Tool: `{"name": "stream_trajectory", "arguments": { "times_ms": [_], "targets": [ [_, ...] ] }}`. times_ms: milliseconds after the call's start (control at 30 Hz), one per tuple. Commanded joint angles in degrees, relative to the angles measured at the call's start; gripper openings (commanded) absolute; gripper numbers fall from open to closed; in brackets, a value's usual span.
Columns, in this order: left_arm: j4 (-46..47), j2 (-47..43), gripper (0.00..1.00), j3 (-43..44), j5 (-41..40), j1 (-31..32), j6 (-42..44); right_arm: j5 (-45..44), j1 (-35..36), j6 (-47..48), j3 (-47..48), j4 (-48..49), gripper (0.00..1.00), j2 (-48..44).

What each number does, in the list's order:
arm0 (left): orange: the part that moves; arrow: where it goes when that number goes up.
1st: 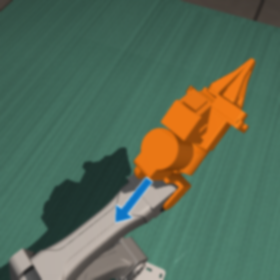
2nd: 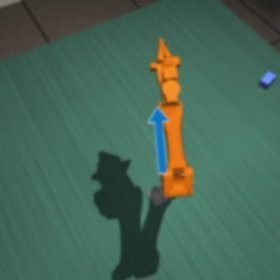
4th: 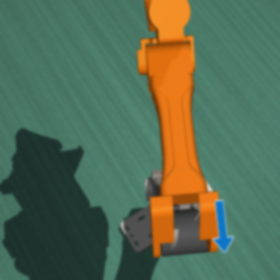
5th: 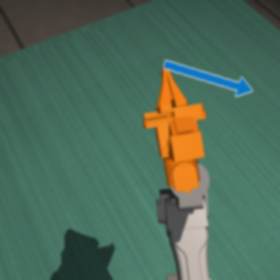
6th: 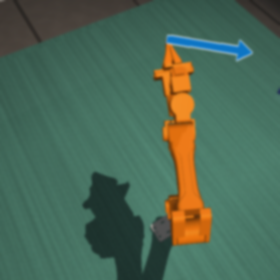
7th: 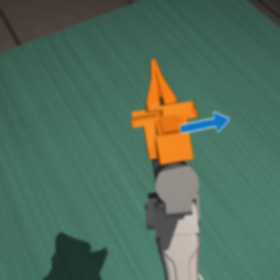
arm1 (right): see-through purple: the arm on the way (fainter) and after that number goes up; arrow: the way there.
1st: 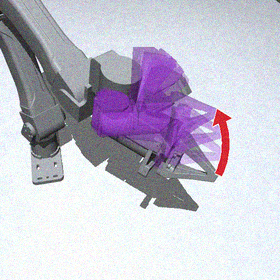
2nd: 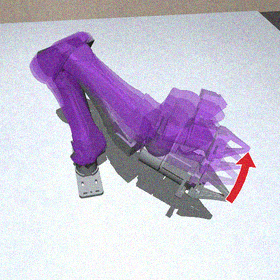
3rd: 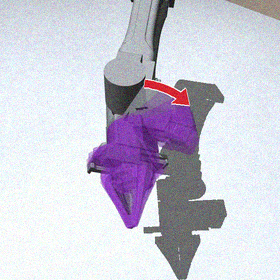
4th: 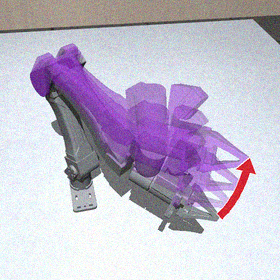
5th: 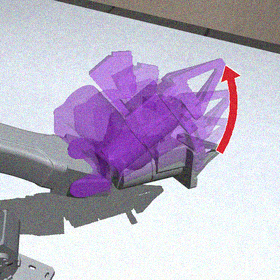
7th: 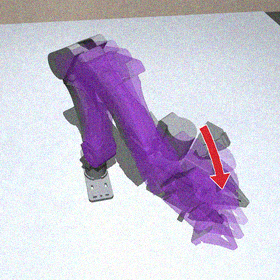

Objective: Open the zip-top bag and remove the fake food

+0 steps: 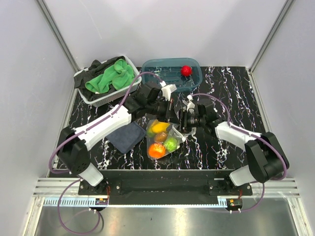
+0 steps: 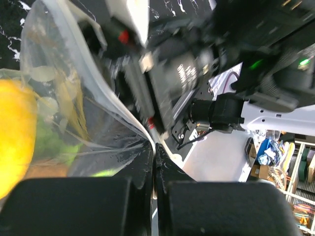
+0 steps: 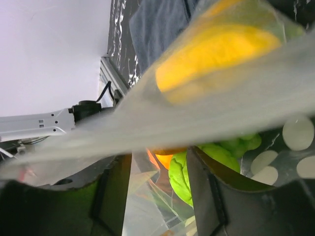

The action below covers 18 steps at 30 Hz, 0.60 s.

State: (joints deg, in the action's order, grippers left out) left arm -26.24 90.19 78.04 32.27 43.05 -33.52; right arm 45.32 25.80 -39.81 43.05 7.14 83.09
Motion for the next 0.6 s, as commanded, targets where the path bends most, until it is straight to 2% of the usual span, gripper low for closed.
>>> {"name": "stream_trajectory", "arguments": {
  "times_ms": [0,167,433,567],
  "targets": [
    [4.79,1.12,0.0,3.61,-0.19,0.72,-1.9,1.71,1.0,-3.25,-2.79,5.08,0.59,1.29],
    [5.76,1.39,0.0,3.52,0.34,1.51,-3.4,-6.36,1.0,-8.7,-5.87,6.75,0.73,0.14],
    [6.29,0.86,0.0,0.89,0.25,4.32,-4.01,-13.58,0.92,-23.55,-8.24,18.69,0.81,2.16],
    [6.38,1.39,0.0,0.71,0.42,5.2,-4.36,-13.77,0.92,-24.78,-6.57,16.07,0.83,4.97]
  ]
}}
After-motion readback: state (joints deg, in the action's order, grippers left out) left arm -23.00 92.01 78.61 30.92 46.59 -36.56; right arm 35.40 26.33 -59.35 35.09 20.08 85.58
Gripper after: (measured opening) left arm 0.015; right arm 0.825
